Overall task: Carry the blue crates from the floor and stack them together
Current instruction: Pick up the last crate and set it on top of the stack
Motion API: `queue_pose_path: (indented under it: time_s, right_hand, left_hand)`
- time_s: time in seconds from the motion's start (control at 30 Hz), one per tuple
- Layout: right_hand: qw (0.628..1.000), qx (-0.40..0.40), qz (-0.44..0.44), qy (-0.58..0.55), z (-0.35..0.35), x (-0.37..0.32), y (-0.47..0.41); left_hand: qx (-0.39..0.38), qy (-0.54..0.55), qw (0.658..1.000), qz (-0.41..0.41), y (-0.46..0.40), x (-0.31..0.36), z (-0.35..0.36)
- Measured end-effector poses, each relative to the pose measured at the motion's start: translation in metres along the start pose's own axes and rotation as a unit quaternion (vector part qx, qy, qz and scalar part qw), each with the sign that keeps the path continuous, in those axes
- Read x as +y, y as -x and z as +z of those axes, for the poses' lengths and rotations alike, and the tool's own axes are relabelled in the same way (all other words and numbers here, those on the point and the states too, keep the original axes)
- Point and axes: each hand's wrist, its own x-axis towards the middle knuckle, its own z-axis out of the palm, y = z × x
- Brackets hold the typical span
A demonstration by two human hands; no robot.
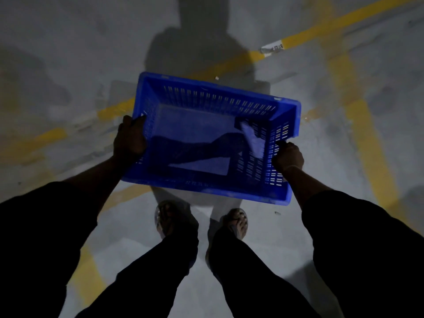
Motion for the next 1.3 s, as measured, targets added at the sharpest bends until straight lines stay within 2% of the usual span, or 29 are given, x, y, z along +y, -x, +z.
queue_pose_path:
  time_s: [0.33, 0.6, 0.77, 1.0, 1.13, 1.3]
  right_hand:
    - [0.993, 0.007, -0.081, 0.088, -0.151, -0.045, 0.124]
    - [0.977, 0.033, -0.16, 0.138, -0.291, -0.09, 0.248]
    - [0.964, 0.055, -0.21, 0.153, -0.361, -0.117, 0.318]
    - [0.931, 0.073, -0.311, 0.175, -0.398, -0.135, 0.366]
    - [0.904, 0.066, -0.378, 0.191, -0.403, -0.144, 0.38]
    - [0.861, 0.041, -0.456, 0.222, -0.402, -0.168, 0.403]
  left_hand:
    - [0.018, -0.004, 1.0, -0.001, 0.114, 0.023, -0.167]
    - [0.064, -0.012, 0.997, 0.048, 0.234, 0.018, -0.316]
    - [0.12, 0.036, 0.992, 0.027, 0.321, 0.023, -0.384]
    - [0.158, 0.103, 0.977, -0.101, 0.431, 0.026, -0.395]
    - [0.208, 0.128, 0.962, -0.12, 0.498, 0.033, -0.367]
    - [0.252, 0.163, 0.934, -0.194, 0.576, 0.047, -0.324]
